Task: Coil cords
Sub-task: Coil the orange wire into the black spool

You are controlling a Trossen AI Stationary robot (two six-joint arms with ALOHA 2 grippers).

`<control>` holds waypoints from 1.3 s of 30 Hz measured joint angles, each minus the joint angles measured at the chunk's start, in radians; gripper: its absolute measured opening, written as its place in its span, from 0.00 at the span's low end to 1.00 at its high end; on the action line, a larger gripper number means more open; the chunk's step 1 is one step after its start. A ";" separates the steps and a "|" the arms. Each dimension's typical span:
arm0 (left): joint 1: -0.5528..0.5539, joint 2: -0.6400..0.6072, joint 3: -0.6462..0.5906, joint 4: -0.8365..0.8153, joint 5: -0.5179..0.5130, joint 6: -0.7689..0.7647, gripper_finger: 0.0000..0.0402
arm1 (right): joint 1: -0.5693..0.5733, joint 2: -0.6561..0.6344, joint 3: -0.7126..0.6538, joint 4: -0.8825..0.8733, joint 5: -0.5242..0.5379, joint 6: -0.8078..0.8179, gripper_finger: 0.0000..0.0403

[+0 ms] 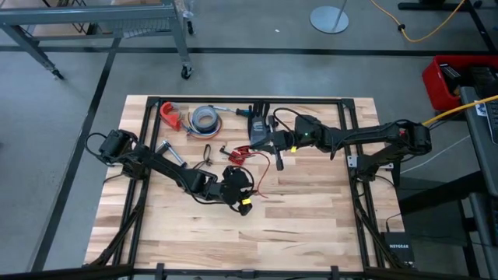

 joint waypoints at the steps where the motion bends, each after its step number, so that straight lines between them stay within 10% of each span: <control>1: -0.001 0.000 0.000 0.000 0.000 -0.002 0.31 | 0.000 0.000 0.000 -0.008 0.000 -0.001 0.00; 39: 0.005 0.000 0.000 0.048 -0.127 -0.043 0.31 | 0.001 0.000 0.000 0.097 -0.083 0.041 0.00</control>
